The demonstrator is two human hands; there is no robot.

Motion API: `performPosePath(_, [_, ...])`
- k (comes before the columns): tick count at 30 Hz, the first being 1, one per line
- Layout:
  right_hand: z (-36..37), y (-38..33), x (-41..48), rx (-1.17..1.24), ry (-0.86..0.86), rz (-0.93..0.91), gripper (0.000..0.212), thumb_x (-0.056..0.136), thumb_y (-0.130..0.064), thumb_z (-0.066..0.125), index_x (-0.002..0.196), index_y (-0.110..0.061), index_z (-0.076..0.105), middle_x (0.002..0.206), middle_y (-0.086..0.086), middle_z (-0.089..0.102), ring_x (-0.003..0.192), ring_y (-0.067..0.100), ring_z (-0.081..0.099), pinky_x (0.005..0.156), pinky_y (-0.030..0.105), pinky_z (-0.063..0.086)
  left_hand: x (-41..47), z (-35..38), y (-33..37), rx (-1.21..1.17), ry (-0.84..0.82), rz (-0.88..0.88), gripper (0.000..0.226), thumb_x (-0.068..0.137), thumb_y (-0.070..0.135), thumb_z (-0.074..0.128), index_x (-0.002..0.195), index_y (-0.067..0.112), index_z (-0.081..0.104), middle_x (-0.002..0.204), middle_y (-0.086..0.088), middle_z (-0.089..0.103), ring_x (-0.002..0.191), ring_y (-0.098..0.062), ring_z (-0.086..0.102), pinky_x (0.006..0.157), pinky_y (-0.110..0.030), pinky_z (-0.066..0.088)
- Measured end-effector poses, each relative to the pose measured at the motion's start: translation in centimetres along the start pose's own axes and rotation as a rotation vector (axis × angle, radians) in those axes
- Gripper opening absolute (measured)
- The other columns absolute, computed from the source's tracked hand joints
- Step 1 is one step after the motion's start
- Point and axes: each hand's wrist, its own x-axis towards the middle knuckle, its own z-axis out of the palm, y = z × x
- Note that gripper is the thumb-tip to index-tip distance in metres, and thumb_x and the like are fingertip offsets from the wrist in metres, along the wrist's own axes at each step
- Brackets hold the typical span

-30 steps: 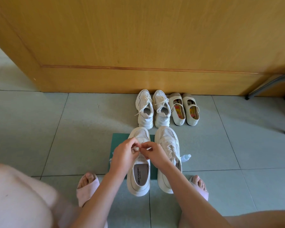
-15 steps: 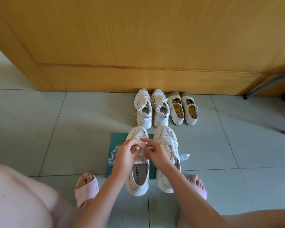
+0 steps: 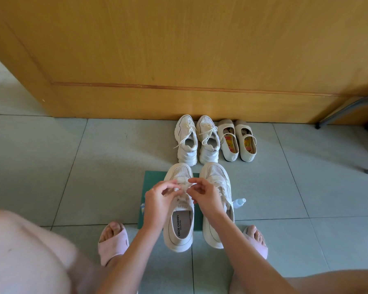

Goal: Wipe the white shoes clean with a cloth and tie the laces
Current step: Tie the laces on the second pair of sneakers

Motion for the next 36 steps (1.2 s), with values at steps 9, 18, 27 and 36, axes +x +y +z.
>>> performPosePath(9, [-0.9, 0.8, -0.8, -0.287, 0.061, 0.04, 0.021, 0.081, -0.002, 0.065, 0.097, -0.015, 0.061, 0.083, -0.003, 0.062, 0.076, 0.011, 0.058, 0.063, 0.013, 0.044, -1.2, -1.0, -0.1, -0.325, 0.126, -0.502, 0.01, 0.087, 0.017, 0.064, 0.089, 0.008, 0.064, 0.073, -0.005, 0.067, 0.058, -0.009, 0.061, 0.047, -0.017, 0.047])
performPosePath(18, [-1.6, 0.8, -1.4, -0.4, 0.074, 0.028, 0.01, 0.086, -0.008, 0.062, 0.093, -0.011, 0.069, 0.078, -0.003, 0.064, 0.068, 0.005, 0.056, 0.057, 0.01, 0.039, -0.4, -1.7, 0.8, -0.801, 0.151, -0.92, 0.007, 0.088, 0.009, 0.062, 0.088, 0.002, 0.063, 0.063, -0.004, 0.063, 0.056, -0.011, 0.06, 0.048, -0.015, 0.053])
performPosePath(27, [-1.9, 0.8, -1.1, -0.528, 0.089, -0.021, 0.013, 0.087, -0.01, 0.06, 0.093, -0.011, 0.072, 0.077, -0.001, 0.067, 0.063, 0.008, 0.057, 0.057, 0.016, 0.045, -0.2, -1.7, 0.7, -0.789, 0.277, -0.944, 0.006, 0.085, 0.008, 0.066, 0.086, 0.002, 0.065, 0.076, -0.008, 0.062, 0.058, -0.013, 0.061, 0.053, -0.017, 0.055])
performPosePath(36, [-2.1, 0.7, -1.2, -0.558, 0.106, -0.037, 0.013, 0.086, -0.009, 0.061, 0.092, -0.011, 0.072, 0.079, 0.0, 0.068, 0.066, 0.011, 0.059, 0.06, 0.017, 0.045, -0.3, -1.7, 0.7, -0.711, 0.29, -0.931, 0.005, 0.085, 0.007, 0.065, 0.083, 0.003, 0.064, 0.073, -0.009, 0.06, 0.063, -0.017, 0.057, 0.046, -0.015, 0.053])
